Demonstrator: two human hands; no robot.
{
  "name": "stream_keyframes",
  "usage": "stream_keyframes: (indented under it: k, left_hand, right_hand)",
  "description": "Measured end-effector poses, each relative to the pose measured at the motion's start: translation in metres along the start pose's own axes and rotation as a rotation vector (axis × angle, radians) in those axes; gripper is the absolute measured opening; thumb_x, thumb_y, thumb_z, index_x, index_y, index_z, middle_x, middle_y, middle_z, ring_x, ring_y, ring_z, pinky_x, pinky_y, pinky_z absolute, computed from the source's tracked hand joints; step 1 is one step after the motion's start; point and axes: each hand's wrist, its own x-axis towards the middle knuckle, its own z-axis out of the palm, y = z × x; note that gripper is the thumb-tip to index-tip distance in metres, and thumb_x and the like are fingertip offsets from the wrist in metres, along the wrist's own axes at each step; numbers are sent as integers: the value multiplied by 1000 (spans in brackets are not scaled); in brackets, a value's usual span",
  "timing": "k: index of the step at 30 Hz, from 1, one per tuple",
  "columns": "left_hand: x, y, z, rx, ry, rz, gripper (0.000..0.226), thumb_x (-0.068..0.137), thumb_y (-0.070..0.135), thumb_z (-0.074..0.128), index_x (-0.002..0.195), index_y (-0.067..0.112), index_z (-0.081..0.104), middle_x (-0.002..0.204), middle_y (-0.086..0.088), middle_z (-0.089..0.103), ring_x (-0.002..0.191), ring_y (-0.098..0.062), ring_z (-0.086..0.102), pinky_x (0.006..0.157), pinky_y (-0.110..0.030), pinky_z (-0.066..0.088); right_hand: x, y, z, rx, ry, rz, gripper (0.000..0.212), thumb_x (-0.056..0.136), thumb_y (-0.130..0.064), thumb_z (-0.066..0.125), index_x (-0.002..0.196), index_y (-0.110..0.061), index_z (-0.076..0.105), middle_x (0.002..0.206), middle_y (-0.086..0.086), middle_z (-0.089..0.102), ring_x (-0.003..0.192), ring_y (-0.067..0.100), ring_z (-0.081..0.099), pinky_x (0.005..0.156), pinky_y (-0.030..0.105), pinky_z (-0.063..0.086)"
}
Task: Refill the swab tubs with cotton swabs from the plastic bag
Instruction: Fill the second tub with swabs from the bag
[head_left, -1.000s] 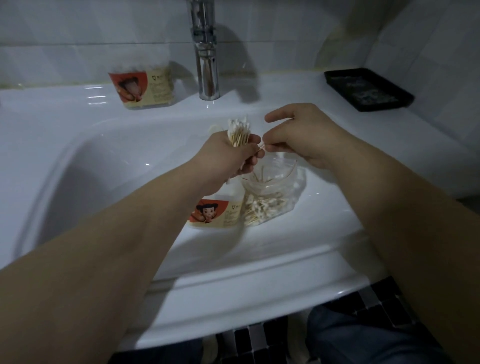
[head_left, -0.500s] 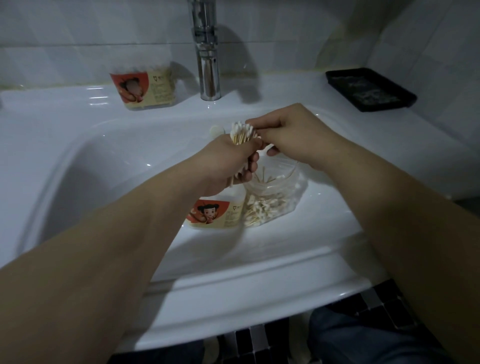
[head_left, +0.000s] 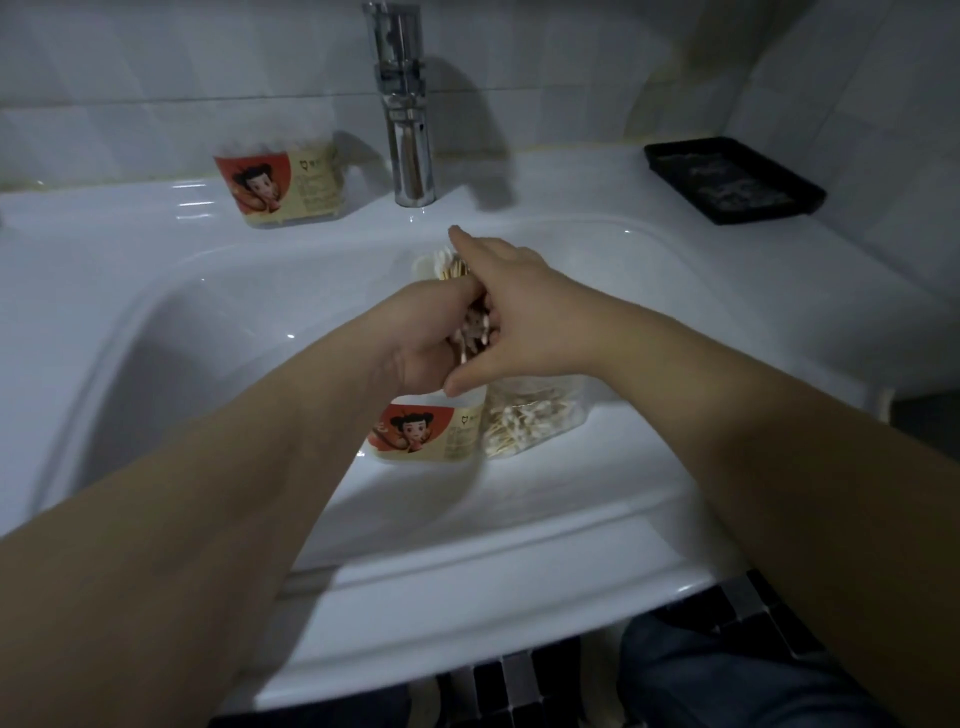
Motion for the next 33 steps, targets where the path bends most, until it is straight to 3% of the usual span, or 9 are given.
stream_keyframes:
  k: [2, 4, 6, 11, 15, 19, 23, 28, 33]
  left_hand:
    - [-1, -1, 1, 10, 6, 16, 30, 109, 26, 41, 115, 8, 65, 110, -11, 64, 101, -20, 65, 83, -28, 52]
    - [0, -2, 1, 33, -3, -14, 25, 107, 25, 47, 87, 17, 60, 84, 0, 60, 71, -10, 59, 71, -24, 47]
    - [2, -4, 0, 46, 8, -24, 28, 105, 25, 51, 78, 20, 55, 68, 6, 55, 56, -7, 52, 65, -23, 47]
    - [-4, -2, 3, 95, -56, 9, 22, 107, 19, 43, 94, 10, 58, 75, -2, 63, 60, -9, 63, 56, -22, 52]
    - [-3, -5, 4, 93, -29, 19, 20, 103, 7, 45, 88, 12, 57, 73, -5, 56, 62, -12, 56, 64, -25, 49]
    - [-3, -6, 4, 131, -66, 15, 28, 106, 7, 35, 99, 9, 62, 84, -6, 66, 68, -12, 65, 62, -25, 48]
    - [-6, -5, 3, 99, -76, 1, 36, 106, 4, 28, 107, 9, 64, 101, -7, 71, 89, -15, 70, 64, -27, 58]
    - [-8, -4, 1, 78, -86, 6, 32, 107, 10, 35, 95, 8, 65, 80, -4, 74, 68, -8, 72, 52, -19, 54]
    - [-6, -3, 2, 72, -67, -4, 29, 108, 15, 38, 100, 10, 66, 89, -4, 73, 75, -10, 72, 61, -21, 58]
  right_hand:
    - [2, 0, 0, -54, 21, -18, 121, 66, -53, 88, 161, -19, 22, 152, 1, 39, 137, 20, 37, 109, 31, 40]
    - [3, 1, -3, -71, 92, -60, 76, 67, -44, 86, 132, -19, 55, 119, 2, 58, 108, 20, 56, 90, 35, 50]
    - [4, 5, -6, -65, 151, -77, 52, 67, -38, 86, 108, -17, 62, 99, 1, 61, 90, 20, 59, 80, 40, 51]
    - [0, 4, -4, 35, 32, -83, 123, 65, -47, 93, 162, -27, 20, 154, -3, 39, 131, 11, 45, 101, 18, 38]
    - [3, 3, -5, -42, 99, -111, 105, 66, -41, 91, 155, -24, 38, 144, -1, 51, 128, 17, 50, 101, 25, 42]
    - [-1, 3, -6, 12, 30, -124, 119, 64, -43, 93, 160, -35, 23, 142, -3, 49, 123, 13, 51, 100, 26, 44]
    - [2, 5, -3, -74, -14, -130, 116, 62, -49, 93, 158, -28, 32, 142, -5, 46, 124, 11, 48, 104, 25, 43]
    - [5, 5, -3, -146, 29, -150, 100, 67, -47, 90, 152, -23, 42, 135, -1, 53, 120, 17, 53, 100, 28, 44]
    - [2, 4, -5, -94, 39, -132, 102, 66, -51, 90, 152, -24, 43, 133, -3, 55, 117, 13, 53, 96, 24, 42]
